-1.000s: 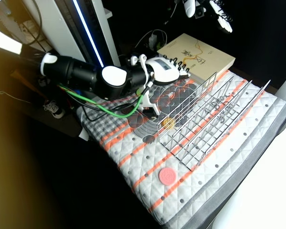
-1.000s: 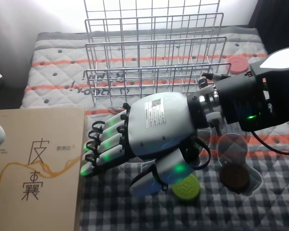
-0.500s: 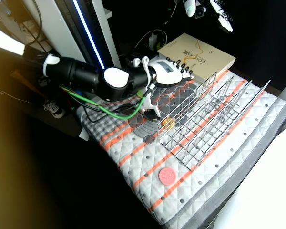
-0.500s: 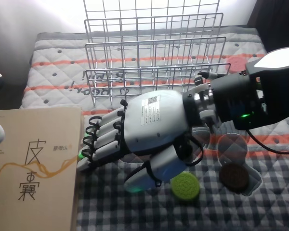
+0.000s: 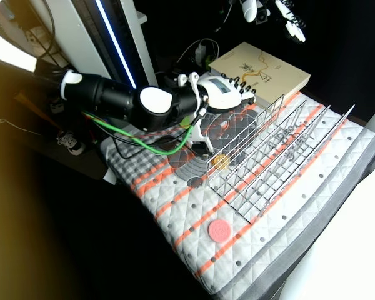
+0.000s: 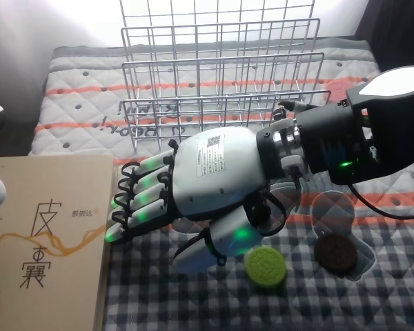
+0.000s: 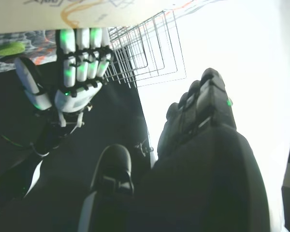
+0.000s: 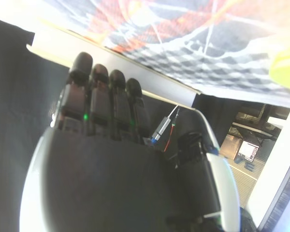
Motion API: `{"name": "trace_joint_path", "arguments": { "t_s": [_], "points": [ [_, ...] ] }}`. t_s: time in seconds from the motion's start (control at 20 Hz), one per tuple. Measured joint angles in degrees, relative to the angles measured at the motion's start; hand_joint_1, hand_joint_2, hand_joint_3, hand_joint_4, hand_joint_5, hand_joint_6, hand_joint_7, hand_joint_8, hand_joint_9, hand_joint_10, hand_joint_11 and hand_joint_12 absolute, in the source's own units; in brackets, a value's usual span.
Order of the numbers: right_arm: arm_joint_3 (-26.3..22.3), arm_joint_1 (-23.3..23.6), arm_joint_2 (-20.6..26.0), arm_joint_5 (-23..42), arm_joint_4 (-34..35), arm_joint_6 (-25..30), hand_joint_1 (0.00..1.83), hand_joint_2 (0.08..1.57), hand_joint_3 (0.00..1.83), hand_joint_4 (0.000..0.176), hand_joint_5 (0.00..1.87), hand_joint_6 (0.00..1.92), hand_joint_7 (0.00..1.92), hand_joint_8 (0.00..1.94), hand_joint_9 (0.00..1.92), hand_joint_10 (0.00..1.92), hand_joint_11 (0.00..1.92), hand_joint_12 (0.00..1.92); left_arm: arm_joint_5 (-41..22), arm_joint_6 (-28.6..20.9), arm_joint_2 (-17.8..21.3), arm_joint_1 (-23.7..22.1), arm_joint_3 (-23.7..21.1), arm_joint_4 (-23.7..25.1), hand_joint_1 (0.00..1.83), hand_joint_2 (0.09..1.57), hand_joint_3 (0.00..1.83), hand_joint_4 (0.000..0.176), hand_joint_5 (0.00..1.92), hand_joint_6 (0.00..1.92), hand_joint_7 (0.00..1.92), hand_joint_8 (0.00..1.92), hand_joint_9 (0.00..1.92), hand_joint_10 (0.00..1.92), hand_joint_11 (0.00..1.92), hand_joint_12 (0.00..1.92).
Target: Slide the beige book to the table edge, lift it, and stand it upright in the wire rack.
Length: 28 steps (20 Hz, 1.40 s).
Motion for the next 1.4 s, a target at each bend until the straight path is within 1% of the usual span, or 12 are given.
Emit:
{"name": "trace_joint_path", "arguments": {
  "t_s": [0.05,0.2,0.3,0.55,0.6,0.7,0.75,0.8,0.9,1.05,1.25,1.4],
  "points": [
    [0.02,0.0,0.0,0.0,-0.02,0.0,0.07,1.48,0.0,0.0,0.19,0.0,0.21,0.0,0.15,0.0,0.0,0.54,0.02,-0.07,0.0,0.0,0.0,-0.02,0.0,1.38,0.0,0.0,0.05,0.0,0.0,0.0,0.0,0.0,0.0,0.0],
    [0.37,0.0,0.0,-0.09,0.0,-0.02,0.11,1.48,0.0,0.0,0.2,0.0,0.21,0.0,0.15,0.0,0.0,0.54,-0.02,-0.11,-0.04,0.0,0.0,-0.02,0.0,1.4,0.01,0.0,0.04,0.0,0.0,0.0,0.0,0.0,0.0,0.0],
    [0.68,0.0,-0.11,-0.31,0.02,-0.04,0.13,1.48,0.0,0.0,0.2,0.0,0.23,0.0,0.16,0.0,0.0,0.62,0.09,-0.13,-0.28,0.0,0.0,-0.2,0.0,1.4,0.01,0.0,0.04,0.0,0.0,0.0,0.0,0.0,0.0,0.0],
    [0.83,0.0,-0.7,-0.85,0.0,-0.11,0.1,1.49,0.0,0.0,0.19,0.0,0.21,0.0,0.15,0.0,0.0,0.57,-0.02,-0.15,-0.28,0.0,0.0,-0.22,0.01,1.41,0.01,0.0,0.04,0.0,0.0,0.0,0.0,0.0,0.0,0.0],
    [0.83,0.0,-0.79,-0.85,0.0,-0.11,0.1,1.49,0.0,0.0,0.2,0.0,0.22,0.0,0.17,0.0,0.0,0.61,-0.02,-0.2,-0.28,0.0,0.0,-0.22,0.0,1.41,0.01,0.0,0.04,0.0,0.0,0.0,0.0,0.0,0.0,0.0],
    [0.83,0.0,-0.83,-0.9,0.0,-0.11,0.09,1.49,0.0,0.0,0.2,0.0,0.22,0.0,0.16,0.0,0.0,0.6,-0.02,-0.33,-0.31,0.0,0.0,-0.22,0.0,1.41,0.01,0.0,0.04,0.0,0.0,0.0,0.0,0.0,0.0,0.0],
    [0.83,0.0,-0.83,-0.94,0.0,-0.11,0.07,1.49,0.0,0.0,0.19,0.0,0.21,0.0,0.15,0.0,0.0,0.55,-0.02,-0.35,-0.33,0.0,0.0,-0.24,0.0,1.41,0.01,0.0,0.04,0.0,0.0,0.0,0.0,0.0,0.0,0.0],
    [0.9,0.0,-0.87,-0.96,0.0,-0.11,0.07,1.49,0.0,0.0,0.19,0.0,0.21,0.0,0.15,0.0,0.0,0.55,0.0,-0.35,-0.33,0.0,0.0,-0.22,0.0,1.41,0.01,0.0,0.04,0.0,0.0,0.0,0.0,0.0,0.0,0.0],
    [1.2,0.0,-1.29,-1.29,0.0,-0.11,0.09,1.48,0.0,0.0,0.2,0.0,0.23,0.0,0.17,0.0,0.0,0.61,-0.02,-0.35,-0.33,0.0,0.0,-0.2,0.0,1.41,0.01,0.0,0.05,0.0,0.0,0.0,0.0,0.0,0.0,0.0],
    [1.25,0.02,-1.53,-1.29,0.0,-0.2,0.07,1.49,0.0,0.0,0.2,0.0,0.23,0.0,0.16,0.0,0.0,0.59,-0.02,-0.35,-0.33,0.0,0.0,-0.26,0.0,1.39,0.0,0.0,0.05,0.0,0.0,0.0,0.0,0.0,0.0,0.0],
    [1.25,0.02,-1.66,-1.27,0.0,-0.26,0.12,1.48,0.0,0.0,0.2,0.0,0.24,0.0,0.17,0.0,0.01,0.63,-0.02,-0.35,-0.35,0.0,0.0,-0.24,0.0,1.41,0.01,0.0,0.05,0.0,0.0,0.0,0.0,0.0,0.0,0.0],
    [1.25,0.02,-1.66,-1.29,0.0,-0.31,0.07,1.48,0.0,0.0,0.2,0.0,0.23,0.0,0.17,0.0,0.0,0.65,-0.02,-0.37,-0.39,0.0,0.0,-0.24,0.0,1.41,0.0,0.0,0.04,0.0,0.0,0.0,0.0,0.0,0.0,0.0]
  ]
}}
